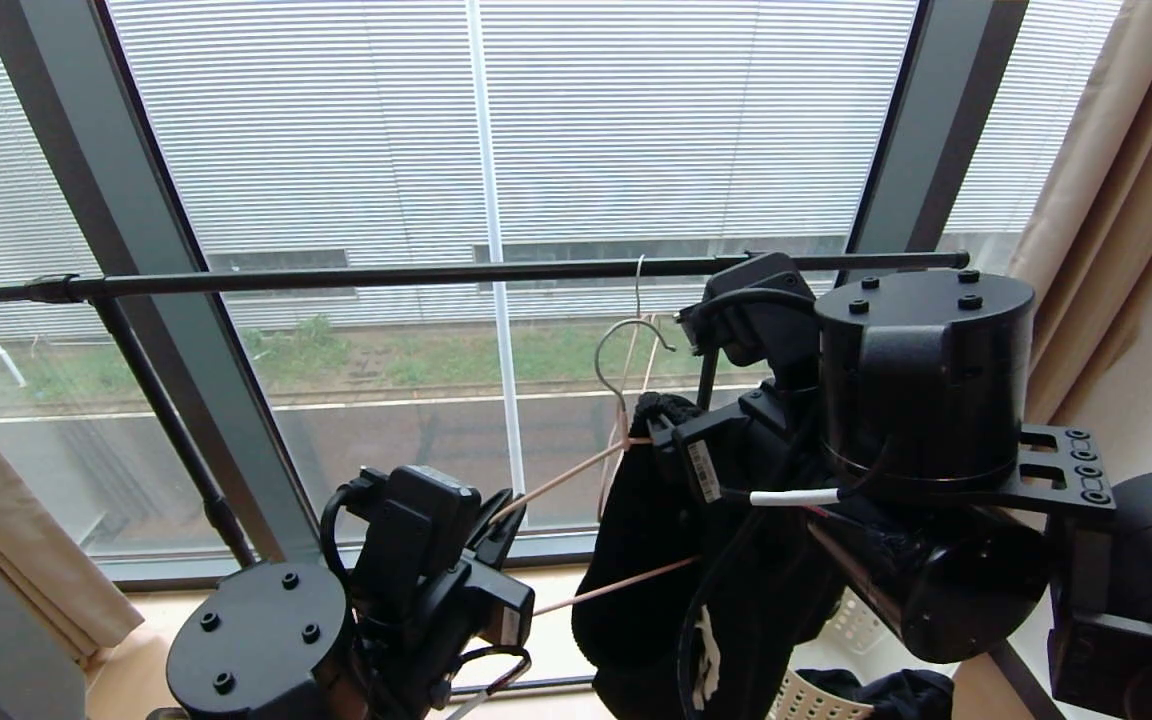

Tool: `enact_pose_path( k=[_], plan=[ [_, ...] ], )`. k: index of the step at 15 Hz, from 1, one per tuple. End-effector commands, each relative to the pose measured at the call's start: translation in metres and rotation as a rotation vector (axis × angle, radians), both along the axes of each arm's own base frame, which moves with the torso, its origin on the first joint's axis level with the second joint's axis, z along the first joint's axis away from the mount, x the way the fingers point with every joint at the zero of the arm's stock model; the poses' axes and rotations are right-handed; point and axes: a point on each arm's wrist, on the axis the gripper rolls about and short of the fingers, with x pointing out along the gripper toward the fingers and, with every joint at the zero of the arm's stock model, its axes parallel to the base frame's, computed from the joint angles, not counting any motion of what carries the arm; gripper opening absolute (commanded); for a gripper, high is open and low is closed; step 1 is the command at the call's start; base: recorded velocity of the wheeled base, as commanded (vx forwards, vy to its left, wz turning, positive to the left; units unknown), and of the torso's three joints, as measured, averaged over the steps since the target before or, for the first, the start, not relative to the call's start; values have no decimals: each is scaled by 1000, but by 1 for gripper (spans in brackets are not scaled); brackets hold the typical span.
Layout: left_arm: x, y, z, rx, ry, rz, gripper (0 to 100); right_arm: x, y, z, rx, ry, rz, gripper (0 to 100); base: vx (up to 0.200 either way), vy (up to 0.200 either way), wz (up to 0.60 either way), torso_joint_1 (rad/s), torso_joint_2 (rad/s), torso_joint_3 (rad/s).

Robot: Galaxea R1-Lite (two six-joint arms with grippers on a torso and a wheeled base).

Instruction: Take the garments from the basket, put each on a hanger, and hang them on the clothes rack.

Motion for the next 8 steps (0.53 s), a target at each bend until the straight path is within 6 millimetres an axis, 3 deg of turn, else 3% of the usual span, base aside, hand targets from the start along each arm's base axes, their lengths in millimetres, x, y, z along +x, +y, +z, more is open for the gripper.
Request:
enact_pose_path(
  k=[1,8],
  plan=[
    [0,0,1,-5,-3,1,0,1,1,-3,-11,7,1,100,0,0,0,0,0,0],
    [1,1,1,-8,-2,9,0,-6,-5,-5,-34,11,9,100,0,0,0,0,0,0]
  ],
)
